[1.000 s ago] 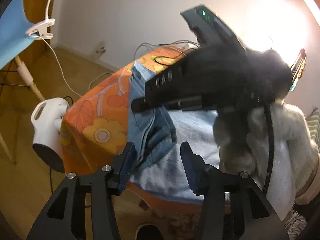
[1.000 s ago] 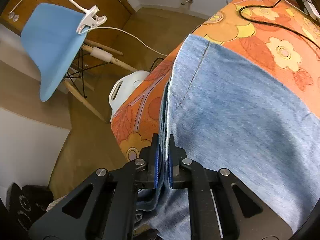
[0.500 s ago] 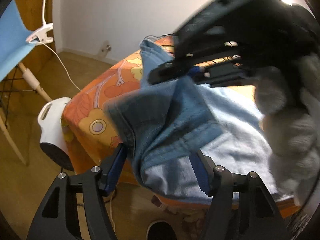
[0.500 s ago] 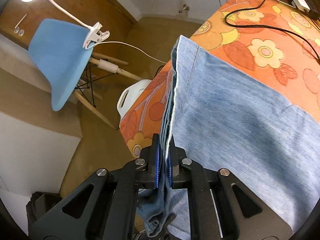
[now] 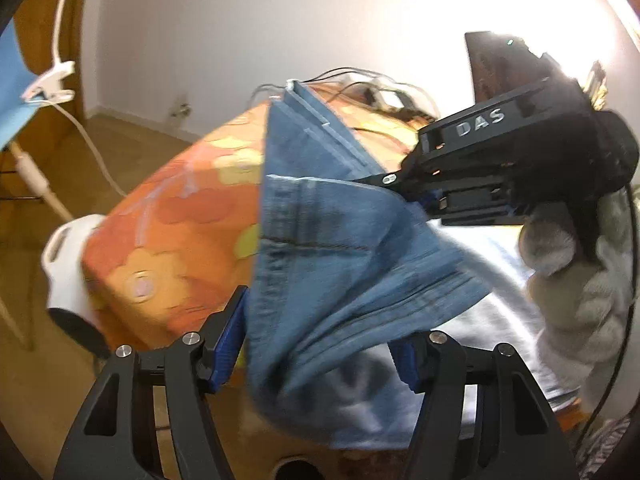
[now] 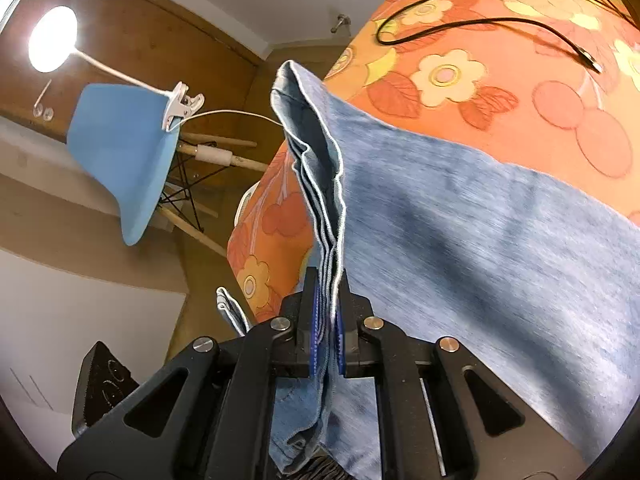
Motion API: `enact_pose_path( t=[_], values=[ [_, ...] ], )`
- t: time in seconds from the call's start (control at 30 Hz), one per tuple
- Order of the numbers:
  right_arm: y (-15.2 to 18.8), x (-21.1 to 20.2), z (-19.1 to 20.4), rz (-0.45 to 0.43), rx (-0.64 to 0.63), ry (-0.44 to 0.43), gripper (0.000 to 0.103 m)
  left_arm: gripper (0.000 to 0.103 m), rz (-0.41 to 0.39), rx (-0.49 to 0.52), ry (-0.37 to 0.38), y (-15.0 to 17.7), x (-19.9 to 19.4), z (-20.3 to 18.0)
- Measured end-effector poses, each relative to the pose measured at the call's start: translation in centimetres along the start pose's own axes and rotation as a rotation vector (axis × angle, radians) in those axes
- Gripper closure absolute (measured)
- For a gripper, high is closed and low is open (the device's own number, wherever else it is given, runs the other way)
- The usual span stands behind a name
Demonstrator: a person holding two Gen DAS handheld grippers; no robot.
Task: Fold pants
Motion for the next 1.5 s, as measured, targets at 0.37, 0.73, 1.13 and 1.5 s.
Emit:
enact_pose_path(
  t=[0.37,0.73,1.13,1.5],
  values=[
    [0.4,-7.7,-3.4,-0.122,0.029,0.02,0.096,0.088,-0.062,0.087,0.169,-2.1,-1.5,-7.5],
    [7.4,-16.4,-12.4,-0.207,0.126,0.088,0.096,0.09,0.054,0.305,0.334,2.8,-0.4,-19.7],
    [11.0,-16.4,-20.3,-0.21,0.217,-0.003,0.058,0.09,0.137,0.459,0.312,7.1,1.6,-23.3],
    [4.9,-15.5,-20.9,-0.24,0.221,-0.008,0.048,0.09,0.116,0.498,0.323,7.4,0.8,-23.9]
  ],
)
Point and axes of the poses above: each gripper's, at about its wrist camera, not at the fingertips, and x roughly the way its jaws point, z to its left, y to its underside, the point moved 10 cm from there along x, roughly the way its jaws point, and after that the axes turned 3 degrees about z, right-handed, at the moved point
